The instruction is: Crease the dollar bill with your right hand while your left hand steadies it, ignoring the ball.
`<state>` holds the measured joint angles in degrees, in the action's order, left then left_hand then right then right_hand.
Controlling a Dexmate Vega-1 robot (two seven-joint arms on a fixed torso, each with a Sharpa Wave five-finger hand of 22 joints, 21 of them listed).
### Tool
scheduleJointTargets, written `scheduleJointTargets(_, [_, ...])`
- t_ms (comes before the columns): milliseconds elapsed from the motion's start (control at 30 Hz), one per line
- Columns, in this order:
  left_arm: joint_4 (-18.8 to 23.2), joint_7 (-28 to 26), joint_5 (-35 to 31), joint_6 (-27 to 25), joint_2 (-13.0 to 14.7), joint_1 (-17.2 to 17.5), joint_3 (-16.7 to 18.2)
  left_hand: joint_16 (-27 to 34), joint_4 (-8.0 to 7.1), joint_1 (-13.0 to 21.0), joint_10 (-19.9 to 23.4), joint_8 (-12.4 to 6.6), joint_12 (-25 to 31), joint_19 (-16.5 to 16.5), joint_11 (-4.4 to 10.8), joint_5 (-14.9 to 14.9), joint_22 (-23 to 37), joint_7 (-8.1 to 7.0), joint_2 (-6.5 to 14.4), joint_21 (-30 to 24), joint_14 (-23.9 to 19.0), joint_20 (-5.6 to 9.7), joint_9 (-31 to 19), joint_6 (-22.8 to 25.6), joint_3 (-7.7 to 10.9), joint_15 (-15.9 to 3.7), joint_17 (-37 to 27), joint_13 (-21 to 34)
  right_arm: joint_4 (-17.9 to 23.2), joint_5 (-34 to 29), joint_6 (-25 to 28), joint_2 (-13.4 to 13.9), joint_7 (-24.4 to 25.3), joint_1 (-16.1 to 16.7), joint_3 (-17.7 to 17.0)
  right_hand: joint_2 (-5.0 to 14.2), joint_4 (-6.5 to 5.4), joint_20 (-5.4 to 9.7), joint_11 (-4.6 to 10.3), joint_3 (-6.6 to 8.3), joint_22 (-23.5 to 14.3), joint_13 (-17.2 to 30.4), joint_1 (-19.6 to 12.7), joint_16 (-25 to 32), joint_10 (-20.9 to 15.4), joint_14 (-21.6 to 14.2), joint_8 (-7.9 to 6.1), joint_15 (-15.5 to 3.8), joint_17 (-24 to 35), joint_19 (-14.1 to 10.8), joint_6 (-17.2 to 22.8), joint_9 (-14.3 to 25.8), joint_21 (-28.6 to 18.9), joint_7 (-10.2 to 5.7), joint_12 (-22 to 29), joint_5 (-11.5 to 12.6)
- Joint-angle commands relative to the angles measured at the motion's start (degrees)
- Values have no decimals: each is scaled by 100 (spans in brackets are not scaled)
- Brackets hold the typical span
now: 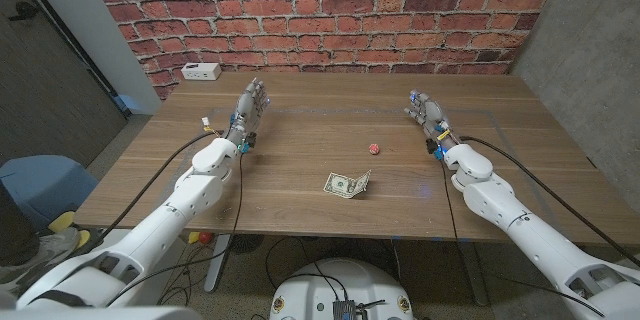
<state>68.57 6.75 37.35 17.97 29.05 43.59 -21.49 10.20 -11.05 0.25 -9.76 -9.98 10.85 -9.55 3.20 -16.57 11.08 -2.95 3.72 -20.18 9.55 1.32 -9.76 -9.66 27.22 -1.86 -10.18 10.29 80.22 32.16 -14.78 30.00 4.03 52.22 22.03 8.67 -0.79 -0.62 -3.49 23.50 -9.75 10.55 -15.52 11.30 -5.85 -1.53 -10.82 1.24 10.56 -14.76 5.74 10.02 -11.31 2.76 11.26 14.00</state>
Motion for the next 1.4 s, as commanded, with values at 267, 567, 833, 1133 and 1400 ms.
scheduleJointTargets(267, [-1167, 795, -6, 289, -117, -627, -76, 39, -2, -14, -1259, -31, 44, -614, 51, -47, 19, -11, 661, -29, 1458, 5, -18, -1062, 16, -57, -17, 13, 1487, -1088, 86, 166, 1144, 457, 109, 28, 3, 13, 2, 105, -13, 11, -43, 50, -351, -159, -96, 0, 13, -85, 328, 25, -31, -73, 106, 33])
scheduleJointTargets(567, [-1026, 821, -75, 377, -77, -582, -107, 150, 89, 59, -805, -152, 183, -260, -95, -28, -1, -20, 536, -118, 946, -189, -21, -549, -33, 179, 6, 17, 2195, -1694, 663, 604, 1506, 726, 45, 60, 567, -331, -220, 601, -24, 19, -637, 149, -1212, -1024, -223, 404, -12, -487, 1463, 33, -97, 75, 195, -39])
scheduleJointTargets(833, [-421, 397, -300, 362, 87, -285, -128, 173, 303, 323, -105, -168, 306, 170, -417, 110, -31, -122, 445, -169, 220, -528, -30, 93, 64, 564, 24, 28, 2957, -2284, 1420, 1029, 1823, 1040, -8, 221, 615, -453, -247, 736, -39, 24, -810, 359, -1668, -1609, -257, 361, 85, -743, 1913, 36, -157, 71, 259, -181])
scheduleJointTargets(1133, [312, -227, -852, 299, 401, 37, -201, 229, 418, 545, 541, -199, 386, 661, -442, 314, -17, -13, 474, -255, -618, -1065, -35, 727, 261, 824, 10, 41, 3376, -2788, 1720, 1317, 1947, 1352, -7, 255, 547, -486, -272, 808, -46, 27, -878, 482, -1935, -1857, -274, 342, 167, -845, 2204, 37, -172, 119, 293, -263])
scheduleJointTargets(1400, [785, -530, -1217, 224, 604, 189, -243, 224, 487, 668, 826, -224, 422, 864, -466, 396, -13, 69, 500, -295, -900, -1178, -40, 1019, 384, 872, 10, 46, 3800, -3276, 2104, 1615, 1954, 1581, -8, 238, 521, -493, -330, 885, -50, 30, -960, 595, -2269, -2118, -312, 306, 217, -950, 2557, 37, -188, 133, 354, -311])
